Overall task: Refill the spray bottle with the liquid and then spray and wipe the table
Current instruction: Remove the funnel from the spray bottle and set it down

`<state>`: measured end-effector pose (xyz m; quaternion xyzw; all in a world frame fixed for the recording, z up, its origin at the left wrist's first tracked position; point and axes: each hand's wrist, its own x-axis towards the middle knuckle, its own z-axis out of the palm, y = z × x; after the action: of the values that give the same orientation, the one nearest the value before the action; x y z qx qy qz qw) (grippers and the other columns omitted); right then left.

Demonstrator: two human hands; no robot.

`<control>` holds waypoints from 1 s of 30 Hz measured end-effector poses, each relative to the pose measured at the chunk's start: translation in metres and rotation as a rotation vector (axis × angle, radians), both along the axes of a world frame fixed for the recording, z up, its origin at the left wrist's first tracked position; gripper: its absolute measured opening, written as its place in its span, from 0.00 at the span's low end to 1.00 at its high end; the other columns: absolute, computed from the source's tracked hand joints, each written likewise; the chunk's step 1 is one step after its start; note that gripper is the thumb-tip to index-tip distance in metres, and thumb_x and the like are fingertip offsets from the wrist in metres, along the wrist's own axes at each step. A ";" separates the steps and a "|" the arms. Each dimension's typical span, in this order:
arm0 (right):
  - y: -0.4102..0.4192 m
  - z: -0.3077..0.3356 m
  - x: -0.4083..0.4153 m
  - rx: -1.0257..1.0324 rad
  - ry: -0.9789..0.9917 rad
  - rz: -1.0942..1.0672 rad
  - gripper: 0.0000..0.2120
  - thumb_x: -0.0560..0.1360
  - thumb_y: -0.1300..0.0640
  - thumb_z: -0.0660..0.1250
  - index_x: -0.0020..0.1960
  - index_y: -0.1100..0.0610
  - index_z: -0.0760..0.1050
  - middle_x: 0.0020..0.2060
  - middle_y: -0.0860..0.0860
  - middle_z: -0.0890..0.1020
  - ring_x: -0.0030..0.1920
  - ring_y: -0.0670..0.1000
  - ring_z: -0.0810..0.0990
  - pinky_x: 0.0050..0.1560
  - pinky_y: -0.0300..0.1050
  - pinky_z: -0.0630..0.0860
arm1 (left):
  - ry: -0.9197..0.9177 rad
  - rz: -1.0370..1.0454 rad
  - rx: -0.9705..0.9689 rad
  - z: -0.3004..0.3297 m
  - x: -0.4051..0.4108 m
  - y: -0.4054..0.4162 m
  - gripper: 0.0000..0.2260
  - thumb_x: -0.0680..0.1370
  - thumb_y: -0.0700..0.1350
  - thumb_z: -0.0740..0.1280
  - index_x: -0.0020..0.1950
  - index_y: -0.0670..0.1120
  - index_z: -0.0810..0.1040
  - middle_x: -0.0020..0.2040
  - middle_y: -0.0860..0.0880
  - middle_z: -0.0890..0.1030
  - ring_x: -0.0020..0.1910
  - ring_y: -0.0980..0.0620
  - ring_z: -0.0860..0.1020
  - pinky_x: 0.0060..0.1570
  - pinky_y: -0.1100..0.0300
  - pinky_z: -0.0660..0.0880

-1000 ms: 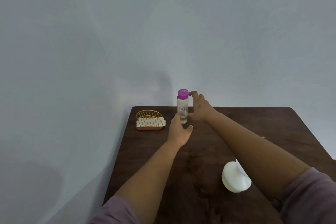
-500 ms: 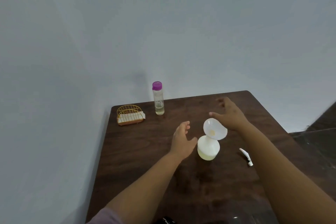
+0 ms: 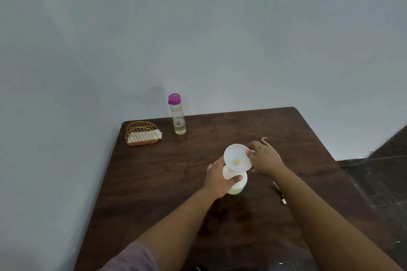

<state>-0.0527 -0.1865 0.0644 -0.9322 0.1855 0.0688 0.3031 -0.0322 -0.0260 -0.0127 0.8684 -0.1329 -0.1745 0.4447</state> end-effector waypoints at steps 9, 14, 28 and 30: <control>-0.019 -0.007 0.003 0.059 -0.131 0.019 0.14 0.79 0.55 0.62 0.62 0.59 0.76 0.56 0.56 0.81 0.51 0.52 0.79 0.49 0.47 0.80 | 0.088 0.059 -0.110 -0.002 -0.001 -0.017 0.22 0.78 0.53 0.69 0.70 0.50 0.72 0.67 0.52 0.76 0.62 0.52 0.75 0.64 0.52 0.74; -0.021 -0.006 0.005 0.036 -0.187 0.116 0.14 0.78 0.56 0.64 0.61 0.59 0.77 0.55 0.55 0.82 0.48 0.49 0.79 0.43 0.33 0.74 | 0.071 0.083 -0.143 -0.009 0.001 -0.015 0.19 0.76 0.51 0.71 0.66 0.50 0.76 0.64 0.52 0.79 0.62 0.51 0.76 0.62 0.52 0.74; -0.022 -0.005 0.010 0.038 -0.246 0.144 0.14 0.78 0.57 0.65 0.62 0.59 0.78 0.56 0.54 0.82 0.46 0.46 0.75 0.38 0.27 0.67 | 0.083 0.093 -0.157 -0.013 0.005 -0.018 0.19 0.77 0.50 0.70 0.67 0.50 0.75 0.65 0.50 0.78 0.61 0.51 0.76 0.63 0.50 0.74; -0.022 -0.007 0.012 0.046 -0.242 0.142 0.14 0.78 0.57 0.64 0.62 0.59 0.78 0.56 0.54 0.81 0.45 0.45 0.74 0.36 0.25 0.64 | 0.092 0.098 -0.138 -0.015 0.005 -0.019 0.20 0.77 0.51 0.70 0.68 0.50 0.75 0.65 0.50 0.78 0.62 0.50 0.75 0.64 0.49 0.74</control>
<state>-0.0411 -0.2084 0.0578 -0.9373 0.0797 -0.0189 0.3389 -0.0268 -0.0447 -0.0274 0.8324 -0.0813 -0.1827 0.5169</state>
